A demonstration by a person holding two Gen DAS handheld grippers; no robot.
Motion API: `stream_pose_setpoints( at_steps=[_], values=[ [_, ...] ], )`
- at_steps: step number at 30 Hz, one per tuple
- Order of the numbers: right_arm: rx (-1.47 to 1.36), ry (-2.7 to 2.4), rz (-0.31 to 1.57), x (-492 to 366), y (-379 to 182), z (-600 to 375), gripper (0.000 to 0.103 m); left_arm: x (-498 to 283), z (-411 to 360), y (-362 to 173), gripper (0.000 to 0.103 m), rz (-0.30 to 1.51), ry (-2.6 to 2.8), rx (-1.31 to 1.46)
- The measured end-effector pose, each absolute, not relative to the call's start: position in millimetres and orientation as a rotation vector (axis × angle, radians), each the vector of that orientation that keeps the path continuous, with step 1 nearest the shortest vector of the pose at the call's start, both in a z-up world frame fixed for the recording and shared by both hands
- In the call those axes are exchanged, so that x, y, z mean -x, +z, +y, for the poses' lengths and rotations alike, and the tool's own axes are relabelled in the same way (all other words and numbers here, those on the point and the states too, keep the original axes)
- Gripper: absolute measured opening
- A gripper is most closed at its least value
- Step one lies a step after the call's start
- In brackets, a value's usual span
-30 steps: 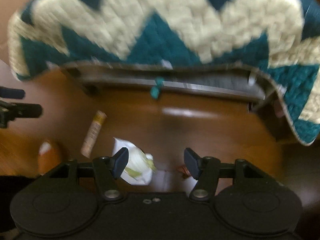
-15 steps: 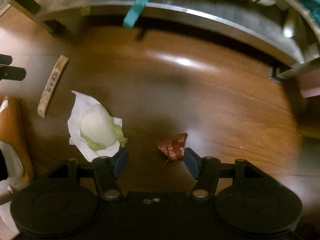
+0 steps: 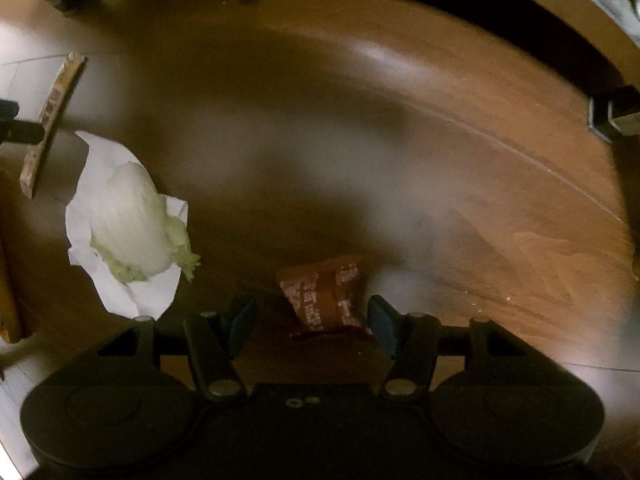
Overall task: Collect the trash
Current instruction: 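Close the left tool on the oat-latte snack stick while the right tool grips the red wrapper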
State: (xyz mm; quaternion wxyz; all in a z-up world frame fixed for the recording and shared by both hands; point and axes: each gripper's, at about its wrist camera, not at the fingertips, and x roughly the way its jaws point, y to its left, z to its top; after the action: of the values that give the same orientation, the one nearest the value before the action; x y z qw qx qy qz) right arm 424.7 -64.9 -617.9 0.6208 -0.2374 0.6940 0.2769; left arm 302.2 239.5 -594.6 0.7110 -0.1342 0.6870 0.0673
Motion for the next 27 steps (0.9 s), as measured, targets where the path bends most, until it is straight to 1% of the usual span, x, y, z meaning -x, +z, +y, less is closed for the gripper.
stream_pose_setpoints(
  at_steps=[2,4,5,7,11,12,13,14,16,17,19,20,27],
  values=[
    [0.553,0.641,1.598,-423.6,-621.7,-64.3,0.059,-302.4,241.1,-599.1,0.089,1.519,0.147,0.300],
    [0.559,0.644,1.596,-422.3,-624.8,-63.3,0.059,-302.7,241.6,-603.6,0.074,1.518,0.145,0.290],
    [0.560,0.644,1.597,-422.1,-626.3,-63.2,0.059,-303.0,241.8,-606.4,0.071,1.519,0.139,0.288],
    [0.567,0.646,1.595,-421.4,-628.9,-63.2,0.059,-304.5,239.9,-609.4,0.060,1.513,0.134,0.270],
    [0.576,0.645,1.586,-418.5,-630.0,-58.5,0.057,-310.5,236.9,-613.9,0.056,1.494,0.127,0.242],
    [0.577,0.647,1.585,-417.6,-629.8,-57.8,0.055,-311.2,236.2,-613.8,0.056,1.491,0.128,0.238],
    [0.582,0.649,1.582,-416.6,-630.1,-58.9,0.047,-311.8,235.2,-613.5,0.056,1.488,0.130,0.235],
    [0.593,0.645,1.583,-416.3,-630.6,-58.5,0.034,-311.9,234.9,-613.1,0.055,1.482,0.135,0.233],
    [0.597,0.642,1.589,-416.7,-631.7,-58.4,0.033,-311.4,234.2,-611.8,0.044,1.469,0.146,0.220],
    [0.597,0.638,1.587,-416.2,-631.4,-57.9,0.033,-311.3,233.8,-611.4,0.041,1.468,0.157,0.212],
    [0.600,0.631,1.583,-415.6,-631.1,-57.1,0.033,-310.8,233.6,-610.3,0.026,1.461,0.167,0.212],
    [0.601,0.629,1.584,-415.1,-630.9,-56.2,0.032,-310.8,232.5,-609.3,0.023,1.460,0.170,0.215],
    [0.578,0.599,1.563,-418.8,-611.4,-48.2,0.031,-304.9,233.2,-609.5,0.019,1.464,0.152,0.261]
  ],
)
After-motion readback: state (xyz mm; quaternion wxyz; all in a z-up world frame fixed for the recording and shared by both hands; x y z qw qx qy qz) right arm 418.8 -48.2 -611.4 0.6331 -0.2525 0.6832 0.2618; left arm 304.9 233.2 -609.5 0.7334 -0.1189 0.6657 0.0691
